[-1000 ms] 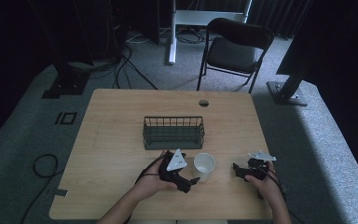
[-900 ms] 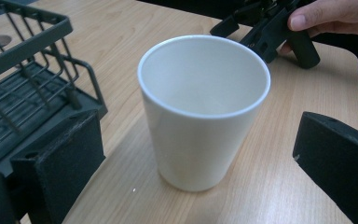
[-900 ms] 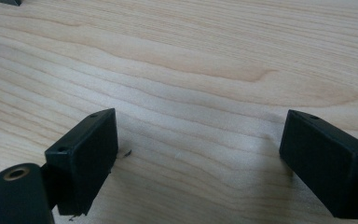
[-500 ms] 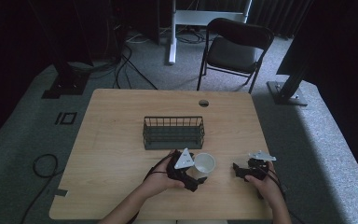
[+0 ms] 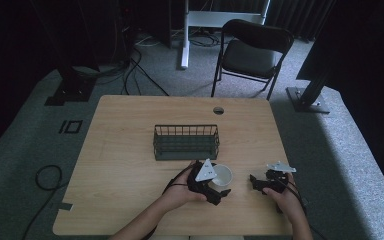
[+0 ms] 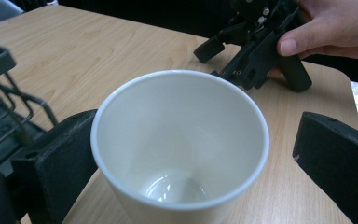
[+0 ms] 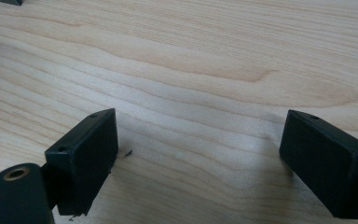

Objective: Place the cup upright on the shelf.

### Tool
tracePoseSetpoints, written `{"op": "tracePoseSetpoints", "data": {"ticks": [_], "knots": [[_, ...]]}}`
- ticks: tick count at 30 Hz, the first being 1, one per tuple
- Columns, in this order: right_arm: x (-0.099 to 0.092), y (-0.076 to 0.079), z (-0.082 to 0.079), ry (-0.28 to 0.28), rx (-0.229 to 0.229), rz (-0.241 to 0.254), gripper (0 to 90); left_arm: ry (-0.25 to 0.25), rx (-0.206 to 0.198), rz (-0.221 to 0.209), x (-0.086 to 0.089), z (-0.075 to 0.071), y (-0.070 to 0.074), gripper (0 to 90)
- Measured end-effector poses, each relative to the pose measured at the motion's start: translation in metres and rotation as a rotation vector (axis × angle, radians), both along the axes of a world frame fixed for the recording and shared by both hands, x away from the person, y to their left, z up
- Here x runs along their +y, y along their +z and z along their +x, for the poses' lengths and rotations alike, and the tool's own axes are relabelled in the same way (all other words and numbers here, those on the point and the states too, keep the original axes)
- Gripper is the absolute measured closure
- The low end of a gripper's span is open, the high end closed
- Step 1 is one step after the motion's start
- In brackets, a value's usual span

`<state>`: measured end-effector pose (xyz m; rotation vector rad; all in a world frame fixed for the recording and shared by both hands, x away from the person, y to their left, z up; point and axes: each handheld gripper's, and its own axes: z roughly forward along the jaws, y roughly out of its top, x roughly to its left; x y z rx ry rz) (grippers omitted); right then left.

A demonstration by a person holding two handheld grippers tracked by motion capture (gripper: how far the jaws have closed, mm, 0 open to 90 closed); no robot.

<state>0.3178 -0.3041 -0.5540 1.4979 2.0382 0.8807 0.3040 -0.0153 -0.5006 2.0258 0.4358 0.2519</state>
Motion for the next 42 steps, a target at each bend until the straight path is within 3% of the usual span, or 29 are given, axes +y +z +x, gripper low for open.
{"op": "tracePoseSetpoints", "data": {"ticks": [2, 8, 12, 20, 24, 37, 40, 42], "knots": [[0.0, 0.0, 0.0, 0.0, 0.0, 0.0, 11.0, 0.009, 0.007, -0.01, -0.002, 0.002, -0.001, 2.1], [0.0, 0.0, 0.0, 0.0, 0.0, 0.0, 11.0, 0.021, -0.015, 0.017, -0.008, 0.004, -0.003, 8.9], [0.0, 0.0, 0.0, 0.0, 0.0, 0.0, 11.0, 0.04, -0.007, 0.019, -0.009, 0.006, -0.004, 19.4], [0.0, 0.0, 0.0, 0.0, 0.0, 0.0, 11.0, 0.051, -0.023, 0.021, -0.008, 0.007, -0.002, 20.0], [0.0, 0.0, 0.0, 0.0, 0.0, 0.0, 11.0, 0.046, -0.019, -0.004, -0.001, 0.008, 0.006, 20.1], [0.0, 0.0, 0.0, 0.001, -0.001, -0.001, 11.0, 0.044, -0.049, -0.011, 0.006, 0.005, 0.029, 20.2], [0.0, 0.0, 0.0, 0.0, 0.0, 0.0, 11.0, 0.047, -0.053, -0.04, 0.009, 0.004, 0.036, 20.2], [0.0, 0.0, 0.0, 0.0, 0.0, 0.0, 11.0, 0.045, -0.059, -0.039, 0.01, 0.004, 0.04, 20.2]]}}
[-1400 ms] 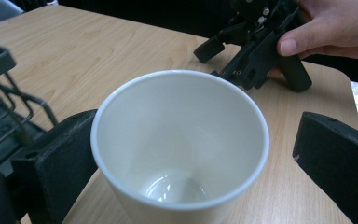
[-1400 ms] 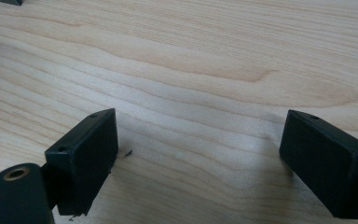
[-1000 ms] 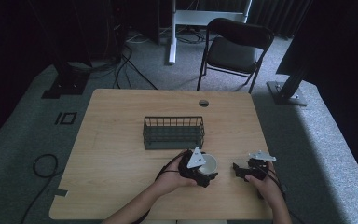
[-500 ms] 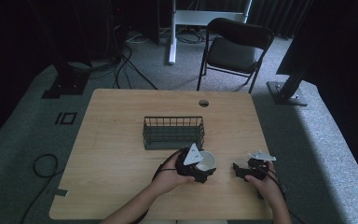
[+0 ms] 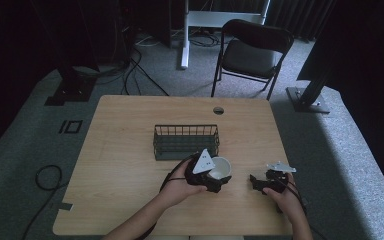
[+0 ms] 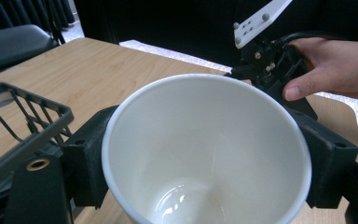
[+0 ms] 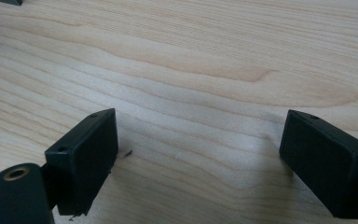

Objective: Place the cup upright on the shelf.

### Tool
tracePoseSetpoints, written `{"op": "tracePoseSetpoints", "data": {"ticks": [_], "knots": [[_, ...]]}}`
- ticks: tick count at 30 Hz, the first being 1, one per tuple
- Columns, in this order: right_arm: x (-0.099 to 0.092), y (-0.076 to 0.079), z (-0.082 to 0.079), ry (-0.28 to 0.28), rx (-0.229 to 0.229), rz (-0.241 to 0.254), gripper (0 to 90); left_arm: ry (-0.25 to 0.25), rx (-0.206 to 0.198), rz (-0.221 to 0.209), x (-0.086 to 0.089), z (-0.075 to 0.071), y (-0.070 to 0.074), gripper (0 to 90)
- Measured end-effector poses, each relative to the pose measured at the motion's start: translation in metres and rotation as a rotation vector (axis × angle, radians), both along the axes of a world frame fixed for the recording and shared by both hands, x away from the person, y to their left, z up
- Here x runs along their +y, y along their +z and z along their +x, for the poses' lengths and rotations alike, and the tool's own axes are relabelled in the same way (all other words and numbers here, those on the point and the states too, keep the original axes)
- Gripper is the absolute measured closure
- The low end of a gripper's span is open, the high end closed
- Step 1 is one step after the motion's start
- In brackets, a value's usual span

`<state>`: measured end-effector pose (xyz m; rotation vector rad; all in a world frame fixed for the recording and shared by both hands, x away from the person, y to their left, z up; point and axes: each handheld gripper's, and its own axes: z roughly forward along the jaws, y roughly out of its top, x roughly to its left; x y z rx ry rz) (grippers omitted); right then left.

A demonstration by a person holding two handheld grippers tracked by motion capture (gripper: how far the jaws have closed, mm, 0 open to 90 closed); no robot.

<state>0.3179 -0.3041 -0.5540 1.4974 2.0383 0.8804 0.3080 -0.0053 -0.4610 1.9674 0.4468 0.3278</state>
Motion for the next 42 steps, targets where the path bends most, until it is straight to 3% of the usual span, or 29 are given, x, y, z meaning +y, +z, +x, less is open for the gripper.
{"op": "tracePoseSetpoints", "data": {"ticks": [9, 10, 26, 34, 37, 40, 42], "knots": [[0.0, 0.0, 0.0, -0.001, 0.0, 0.001, 11.0, 0.036, -0.008, -0.034, 0.007, 0.001, 0.02, 20.2], [0.0, 0.0, 0.0, -0.001, 0.001, 0.001, 11.0, 0.051, -0.025, -0.033, 0.009, 0.002, 0.025, 20.2], [0.0, 0.0, 0.0, 0.0, 0.0, 0.0, 11.0, 0.15, -0.085, -0.086, 0.021, 0.018, 0.078, 20.2], [0.0, 0.0, 0.0, 0.0, 0.0, 0.0, 11.0, 0.227, -0.086, -0.14, 0.027, 0.036, 0.093, 20.2], [0.0, 0.0, 0.0, 0.0, 0.0, 0.0, 11.0, 0.256, -0.096, -0.147, 0.028, 0.04, 0.095, 20.2], [0.0, 0.0, 0.0, 0.0, 0.0, 0.0, 11.0, 0.319, -0.107, -0.145, 0.029, 0.049, 0.091, 20.2], [0.0, 0.0, 0.0, 0.0, 0.0, 0.001, 11.0, 0.342, -0.097, -0.154, 0.03, 0.053, 0.087, 20.2]]}}
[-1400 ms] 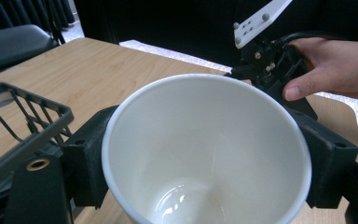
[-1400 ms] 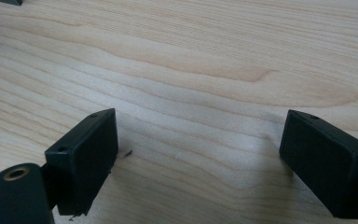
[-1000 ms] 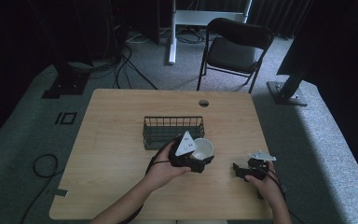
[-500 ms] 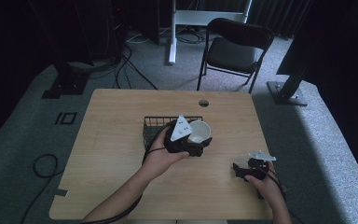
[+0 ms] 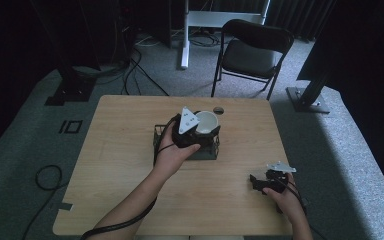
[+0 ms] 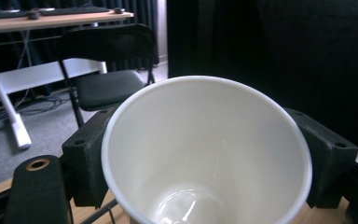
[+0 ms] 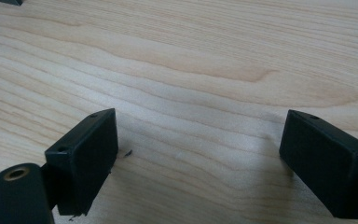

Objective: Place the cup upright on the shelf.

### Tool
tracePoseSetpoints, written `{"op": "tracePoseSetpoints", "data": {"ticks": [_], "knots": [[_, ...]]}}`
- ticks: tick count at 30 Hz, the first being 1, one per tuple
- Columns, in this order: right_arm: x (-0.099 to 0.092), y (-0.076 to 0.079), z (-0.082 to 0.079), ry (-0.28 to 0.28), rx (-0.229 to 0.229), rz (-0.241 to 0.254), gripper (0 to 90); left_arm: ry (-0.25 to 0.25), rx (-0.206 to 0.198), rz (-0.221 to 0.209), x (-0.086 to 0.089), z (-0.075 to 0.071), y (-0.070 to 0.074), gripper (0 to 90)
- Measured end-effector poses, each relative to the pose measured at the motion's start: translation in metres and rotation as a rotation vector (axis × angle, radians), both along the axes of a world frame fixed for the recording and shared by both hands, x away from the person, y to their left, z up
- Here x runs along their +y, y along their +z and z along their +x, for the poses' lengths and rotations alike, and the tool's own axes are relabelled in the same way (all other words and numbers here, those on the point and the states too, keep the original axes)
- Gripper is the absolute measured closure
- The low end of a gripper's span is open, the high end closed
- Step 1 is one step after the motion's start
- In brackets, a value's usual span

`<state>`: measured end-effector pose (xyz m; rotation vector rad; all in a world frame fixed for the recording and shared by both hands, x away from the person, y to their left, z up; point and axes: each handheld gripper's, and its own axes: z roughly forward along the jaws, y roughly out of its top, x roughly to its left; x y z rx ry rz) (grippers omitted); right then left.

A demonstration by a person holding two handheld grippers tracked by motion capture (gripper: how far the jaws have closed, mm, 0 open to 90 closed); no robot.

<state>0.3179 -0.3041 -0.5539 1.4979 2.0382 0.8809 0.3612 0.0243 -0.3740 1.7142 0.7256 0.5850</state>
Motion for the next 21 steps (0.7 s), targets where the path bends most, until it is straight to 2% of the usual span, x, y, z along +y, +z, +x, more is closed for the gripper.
{"op": "tracePoseSetpoints", "data": {"ticks": [3, 8, 13, 15, 21], "knots": [[0.0, 0.0, 0.0, 0.0, 0.0, 0.0, 11.0, 0.023, 0.01, -0.01, -0.001, 0.006, -0.004, 20.2], [0.0, 0.0, 0.0, -0.001, -0.001, 0.0, 11.0, 0.057, 0.027, 0.011, -0.002, 0.018, -0.019, 20.2], [0.0, 0.0, 0.0, 0.0, -0.001, 0.0, 11.0, 0.11, 0.041, -0.001, 0.001, 0.031, -0.034, 20.2], [0.0, 0.0, 0.0, 0.0, -0.001, 0.0, 11.0, 0.121, 0.065, -0.011, 0.001, 0.037, -0.04, 20.2], [0.0, 0.0, 0.0, -0.001, -0.002, -0.001, 11.0, 0.163, 0.076, 0.019, -0.001, 0.05, -0.055, 20.2]]}}
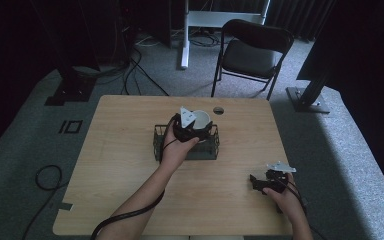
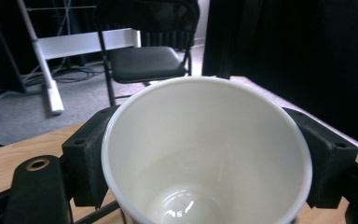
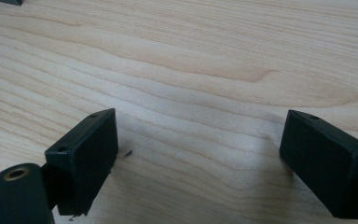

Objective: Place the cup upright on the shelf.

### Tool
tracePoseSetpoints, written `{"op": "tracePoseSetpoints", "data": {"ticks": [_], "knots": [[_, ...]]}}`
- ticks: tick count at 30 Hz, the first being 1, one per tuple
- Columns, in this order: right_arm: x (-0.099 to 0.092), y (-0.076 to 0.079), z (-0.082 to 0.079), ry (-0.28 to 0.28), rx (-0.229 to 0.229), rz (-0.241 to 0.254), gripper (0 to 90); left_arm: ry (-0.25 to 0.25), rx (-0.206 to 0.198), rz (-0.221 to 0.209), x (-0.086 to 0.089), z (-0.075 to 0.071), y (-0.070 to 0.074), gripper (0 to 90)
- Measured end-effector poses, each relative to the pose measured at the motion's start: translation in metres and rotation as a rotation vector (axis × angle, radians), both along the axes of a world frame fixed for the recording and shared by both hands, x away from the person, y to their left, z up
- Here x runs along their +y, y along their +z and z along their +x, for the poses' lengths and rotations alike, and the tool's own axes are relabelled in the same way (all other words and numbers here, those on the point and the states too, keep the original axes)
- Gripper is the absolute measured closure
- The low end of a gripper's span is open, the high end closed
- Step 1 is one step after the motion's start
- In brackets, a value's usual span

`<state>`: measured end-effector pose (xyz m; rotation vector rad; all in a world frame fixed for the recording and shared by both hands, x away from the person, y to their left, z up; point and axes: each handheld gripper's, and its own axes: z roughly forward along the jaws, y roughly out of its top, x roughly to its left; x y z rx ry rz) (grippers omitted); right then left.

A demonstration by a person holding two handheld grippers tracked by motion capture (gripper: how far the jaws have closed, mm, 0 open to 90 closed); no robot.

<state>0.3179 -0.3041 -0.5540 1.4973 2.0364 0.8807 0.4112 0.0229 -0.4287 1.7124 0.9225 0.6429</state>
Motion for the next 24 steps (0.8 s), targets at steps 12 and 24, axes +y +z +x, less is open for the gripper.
{"op": "tracePoseSetpoints", "data": {"ticks": [12, 24], "knots": [[0.0, 0.0, 0.0, 0.001, 0.001, 0.001, 11.0, 0.008, 0.066, 0.005, -0.004, 0.011, -0.016, 20.2], [0.0, 0.0, 0.0, 0.003, 0.001, 0.001, 11.0, 0.01, 0.087, 0.03, -0.005, 0.016, -0.027, 20.1]]}}
